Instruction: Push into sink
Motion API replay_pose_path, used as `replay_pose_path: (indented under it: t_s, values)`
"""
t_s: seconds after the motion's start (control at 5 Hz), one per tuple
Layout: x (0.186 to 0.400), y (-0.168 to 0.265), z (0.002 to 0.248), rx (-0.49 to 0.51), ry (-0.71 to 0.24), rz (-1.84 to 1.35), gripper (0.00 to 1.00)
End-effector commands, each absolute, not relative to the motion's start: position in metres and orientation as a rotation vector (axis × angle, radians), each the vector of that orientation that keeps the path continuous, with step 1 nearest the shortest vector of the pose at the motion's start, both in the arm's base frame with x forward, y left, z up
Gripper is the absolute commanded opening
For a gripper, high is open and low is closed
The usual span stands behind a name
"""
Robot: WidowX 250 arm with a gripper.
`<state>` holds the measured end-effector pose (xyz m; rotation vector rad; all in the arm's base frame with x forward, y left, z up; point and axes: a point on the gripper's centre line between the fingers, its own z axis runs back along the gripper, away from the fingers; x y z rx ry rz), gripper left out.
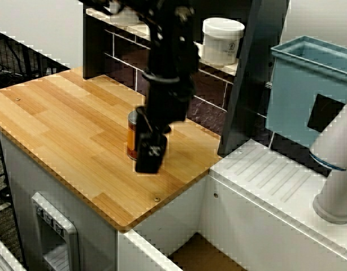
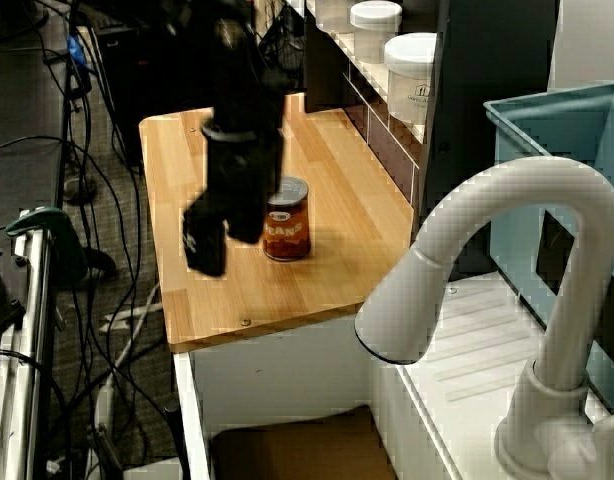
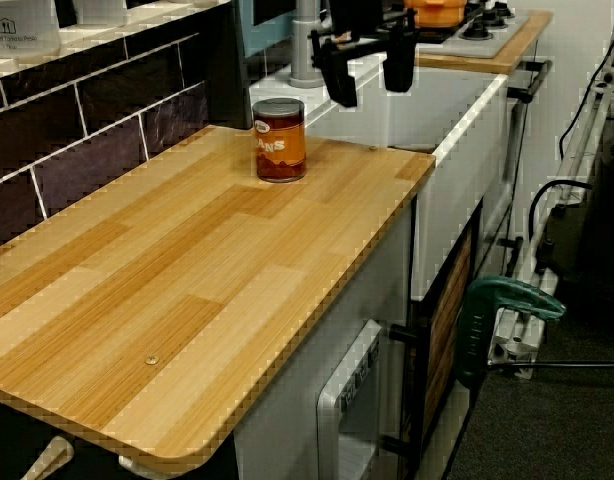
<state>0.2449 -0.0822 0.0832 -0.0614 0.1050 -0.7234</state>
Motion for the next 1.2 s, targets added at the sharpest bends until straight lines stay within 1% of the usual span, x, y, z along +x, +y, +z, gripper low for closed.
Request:
replay_pose_path:
  t_s: [0.0,0.2,0.4,0.6,0.8,1.0]
  values:
    - [0.239,-0.022,0.126,-0.025,0.016,-0.552,1.00]
    - [0.236,0.026,0.139,0.039,-0.026,-0.372,1.00]
    - [0.241,0.072,0.138,0.053,-0.033,-0.203,1.00]
    - [0.253,0.097,0.134,0.069,-0.051,-0.141,1.00]
    - [0.264,0.110,0.122,0.107,-0.078,-0.103,1.00]
    - [0.270,0.121,0.106,0.143,-0.091,-0.079,1.00]
